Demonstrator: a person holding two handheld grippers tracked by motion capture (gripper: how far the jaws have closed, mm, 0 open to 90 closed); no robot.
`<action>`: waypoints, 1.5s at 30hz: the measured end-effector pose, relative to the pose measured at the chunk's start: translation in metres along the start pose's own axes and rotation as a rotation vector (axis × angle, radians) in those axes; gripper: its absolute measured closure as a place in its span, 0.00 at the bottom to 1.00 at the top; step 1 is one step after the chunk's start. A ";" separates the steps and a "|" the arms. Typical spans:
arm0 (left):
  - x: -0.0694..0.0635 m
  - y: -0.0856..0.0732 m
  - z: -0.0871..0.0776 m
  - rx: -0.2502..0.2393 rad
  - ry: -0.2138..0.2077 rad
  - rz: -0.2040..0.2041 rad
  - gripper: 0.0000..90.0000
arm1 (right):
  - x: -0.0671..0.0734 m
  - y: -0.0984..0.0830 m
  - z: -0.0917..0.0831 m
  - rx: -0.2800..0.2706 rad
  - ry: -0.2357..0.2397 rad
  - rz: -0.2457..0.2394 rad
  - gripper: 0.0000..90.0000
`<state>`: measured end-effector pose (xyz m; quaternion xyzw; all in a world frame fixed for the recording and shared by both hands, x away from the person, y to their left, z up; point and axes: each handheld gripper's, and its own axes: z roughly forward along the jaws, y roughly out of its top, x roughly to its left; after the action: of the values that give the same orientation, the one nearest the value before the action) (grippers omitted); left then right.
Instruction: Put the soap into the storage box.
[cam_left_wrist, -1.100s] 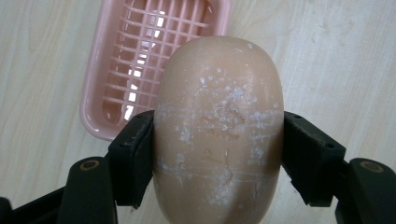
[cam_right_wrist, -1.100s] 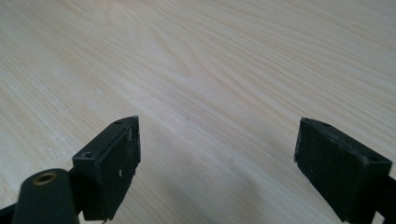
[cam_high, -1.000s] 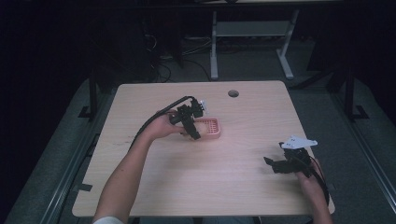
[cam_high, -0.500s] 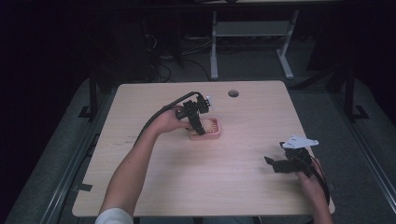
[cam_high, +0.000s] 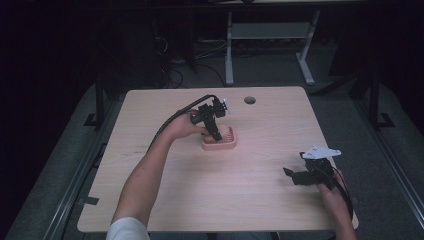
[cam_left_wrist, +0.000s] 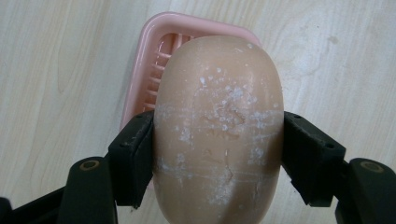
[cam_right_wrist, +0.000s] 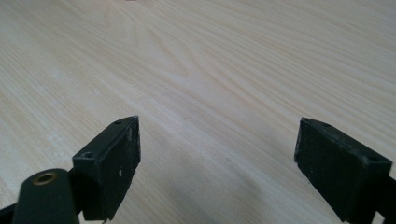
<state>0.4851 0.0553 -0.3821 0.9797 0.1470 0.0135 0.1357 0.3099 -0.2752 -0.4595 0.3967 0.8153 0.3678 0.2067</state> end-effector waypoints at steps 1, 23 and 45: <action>0.001 0.000 0.002 0.004 0.000 -0.001 0.36 | 0.000 0.000 0.000 0.002 0.001 0.002 0.15; 0.012 0.003 0.025 0.022 -0.020 -0.019 0.36 | 0.000 0.000 0.000 0.005 0.007 0.004 0.15; 0.016 0.004 0.032 0.033 -0.025 -0.024 0.35 | 0.000 0.000 0.002 0.010 0.010 -0.009 0.15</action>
<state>0.5037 0.0479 -0.4120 0.9800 0.1573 -0.0027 0.1215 0.3110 -0.2745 -0.4609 0.3922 0.8199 0.3649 0.2021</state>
